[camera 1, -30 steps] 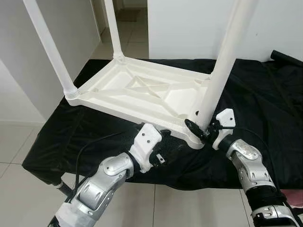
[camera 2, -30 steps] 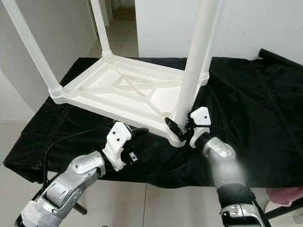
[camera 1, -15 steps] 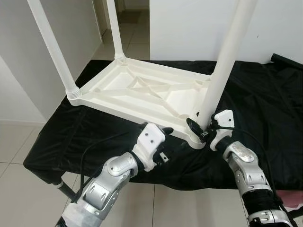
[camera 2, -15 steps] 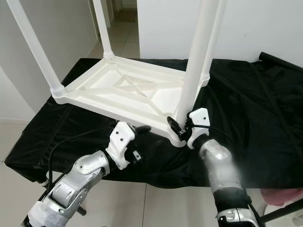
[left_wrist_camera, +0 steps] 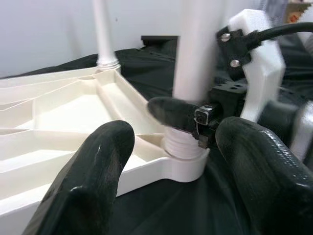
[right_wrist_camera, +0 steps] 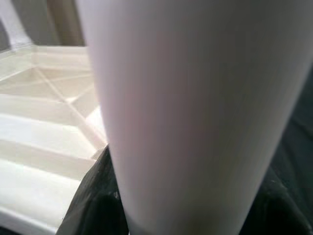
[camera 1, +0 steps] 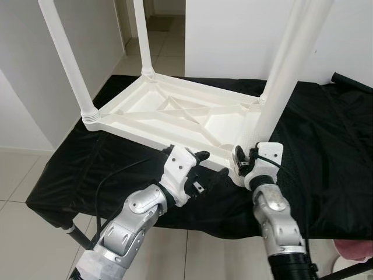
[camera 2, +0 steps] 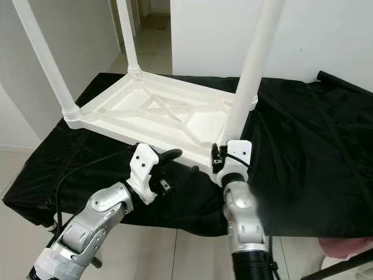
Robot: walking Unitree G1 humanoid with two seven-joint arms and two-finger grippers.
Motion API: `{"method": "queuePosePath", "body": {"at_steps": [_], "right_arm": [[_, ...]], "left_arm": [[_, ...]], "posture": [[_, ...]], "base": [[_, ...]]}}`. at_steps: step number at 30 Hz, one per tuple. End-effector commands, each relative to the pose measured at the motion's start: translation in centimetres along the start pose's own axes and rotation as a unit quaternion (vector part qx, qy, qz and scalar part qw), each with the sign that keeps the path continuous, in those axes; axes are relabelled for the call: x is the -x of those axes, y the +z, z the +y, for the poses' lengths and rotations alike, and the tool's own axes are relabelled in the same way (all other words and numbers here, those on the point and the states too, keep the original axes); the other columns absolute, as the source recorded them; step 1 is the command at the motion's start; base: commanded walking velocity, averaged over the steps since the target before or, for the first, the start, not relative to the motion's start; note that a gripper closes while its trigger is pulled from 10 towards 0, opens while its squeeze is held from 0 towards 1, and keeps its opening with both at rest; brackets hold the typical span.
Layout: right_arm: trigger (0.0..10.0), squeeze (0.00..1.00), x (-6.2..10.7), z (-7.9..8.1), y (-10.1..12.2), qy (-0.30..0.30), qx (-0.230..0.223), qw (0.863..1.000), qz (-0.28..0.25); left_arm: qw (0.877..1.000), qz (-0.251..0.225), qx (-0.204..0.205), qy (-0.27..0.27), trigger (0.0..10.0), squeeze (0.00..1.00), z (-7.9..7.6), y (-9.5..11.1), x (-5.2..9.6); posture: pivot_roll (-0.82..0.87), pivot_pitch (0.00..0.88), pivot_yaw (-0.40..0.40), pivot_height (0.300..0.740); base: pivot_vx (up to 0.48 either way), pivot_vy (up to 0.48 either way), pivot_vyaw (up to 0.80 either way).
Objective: Building children table
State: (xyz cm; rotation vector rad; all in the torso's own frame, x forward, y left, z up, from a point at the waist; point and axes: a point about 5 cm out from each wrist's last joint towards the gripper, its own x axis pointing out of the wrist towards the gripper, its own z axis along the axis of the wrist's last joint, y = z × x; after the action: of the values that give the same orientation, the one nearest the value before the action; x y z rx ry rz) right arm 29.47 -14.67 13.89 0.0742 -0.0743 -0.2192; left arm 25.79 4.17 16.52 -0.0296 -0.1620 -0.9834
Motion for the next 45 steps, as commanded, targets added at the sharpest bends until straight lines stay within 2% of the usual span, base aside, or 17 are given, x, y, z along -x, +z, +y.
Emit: {"method": "queuePosePath", "body": {"at_steps": [1,6,7,8,9,18,19,21,22,25,27,32,37,38,40,41,45], "right_arm": [[10.0,0.0,0.9,-0.7,-1.9,-0.076,-0.035,0.995,0.051],[10.0,0.0,1.1,0.8,-1.4,-0.017,-0.022,0.999,0.047],[10.0,0.2,1.0,0.9,-1.2,0.004,-0.026,0.999,0.041],[10.0,0.89,1.0,0.8,-0.8,0.025,-0.037,0.999,0.027],[10.0,1.0,0.9,0.8,-0.3,0.052,-0.044,0.998,0.014],[10.0,1.0,0.4,-0.7,0.7,0.187,-0.014,0.982,-0.013],[10.0,0.6,0.4,-0.8,0.7,0.204,-0.007,0.979,-0.015],[10.0,0.6,0.4,-0.9,0.7,0.214,-0.001,0.977,-0.016],[10.0,0.0,0.3,-1.1,0.7,0.243,0.014,0.97,-0.015],[10.0,0.0,0.2,-1.7,0.5,0.286,0.027,0.958,-0.005],[10.0,0.0,0.1,-2.3,0.4,0.35,0.046,0.936,0.001],[10.0,0.0,-0.3,-2.4,0.3,0.393,0.06,0.918,0.013],[10.0,0.0,-1.9,-2.5,-0.1,0.431,0.111,0.895,0.022],[7.9,0.0,-2.2,-2.5,-0.2,0.432,0.112,0.895,0.024],[7.9,0.0,-2.4,-2.5,-0.3,0.435,0.113,0.893,0.024],[3.1,0.0,-2.7,-2.4,-0.4,0.438,0.114,0.891,0.024],[3.1,0.0,-2.9,-2.4,-0.4,0.44,0.115,0.89,0.023]], "left_arm": [[1.0,0.006,0.005,0.029,10.0,0.0,0.5,-0.1,0.3],[0.999,0.008,0.006,0.037,10.0,0.0,0.6,-0.2,0.6],[0.999,0.011,0.003,0.039,10.0,0.0,0.6,-0.3,0.6],[0.999,0.013,0.0,0.04,10.0,0.0,0.7,-0.3,0.6],[0.999,0.012,-0.001,0.041,10.0,0.0,0.8,-0.3,0.7],[0.999,0.011,-0.002,0.048,10.0,0.0,0.9,0.2,1.2],[0.999,0.011,-0.002,0.05,10.0,0.0,0.9,0.2,1.2],[0.999,0.011,-0.002,0.051,10.0,0.0,1.0,0.2,1.2],[0.999,0.012,-0.002,0.053,10.0,0.0,1.1,0.3,1.4],[0.998,0.016,-0.003,0.053,10.0,0.0,1.0,0.2,1.7],[0.998,0.021,-0.006,0.053,10.0,0.0,0.8,0.1,1.9],[0.998,0.021,-0.001,0.056,10.0,0.0,0.7,0.1,2.0],[0.998,0.026,0.009,0.054,10.0,0.0,0.1,-0.2,1.9],[0.998,0.025,0.009,0.052,10.0,0.0,0.1,-0.1,1.8],[0.998,0.024,0.009,0.051,10.0,0.0,0.1,-0.1,1.7],[0.998,0.023,0.007,0.05,10.0,0.0,0.1,0.1,1.6],[0.999,0.023,0.006,0.049,10.0,0.0,0.2,0.1,1.6]], "posture": [[-0.06,0.0,0.048,0.74],[-0.06,0.0,0.052,0.74],[-0.06,0.0,0.052,0.74],[-0.05,0.003,0.05,0.74],[-0.05,0.009,0.045,0.74],[-0.03,0.024,0.037,0.74],[-0.02,0.025,0.037,0.74],[-0.02,0.027,0.038,0.74],[-0.03,0.032,0.044,0.74],[-0.02,0.037,0.044,0.74],[-0.01,0.05,0.044,0.74],[-0.01,0.067,0.042,0.74],[-0.02,0.081,0.045,0.74],[-0.02,0.078,0.049,0.74],[-0.02,0.078,0.049,0.74],[-0.01,0.072,0.05,0.74],[-0.01,0.072,0.05,0.74]], "base": [[0.0,0.0,0.0],[0.0,0.0,0.0],[0.0,0.0,0.0],[0.0,0.0,0.0],[0.0,0.0,0.0],[0.0,0.0,0.0],[0.0,0.0,0.0],[0.0,0.0,0.0],[0.0,0.0,0.0],[0.0,0.0,0.0],[0.0,0.0,0.0],[0.0,0.0,0.0],[0.0,0.0,0.0],[0.0,0.0,0.0],[0.0,0.0,0.0],[0.0,0.0,0.0],[0.0,0.0,0.0]]}}
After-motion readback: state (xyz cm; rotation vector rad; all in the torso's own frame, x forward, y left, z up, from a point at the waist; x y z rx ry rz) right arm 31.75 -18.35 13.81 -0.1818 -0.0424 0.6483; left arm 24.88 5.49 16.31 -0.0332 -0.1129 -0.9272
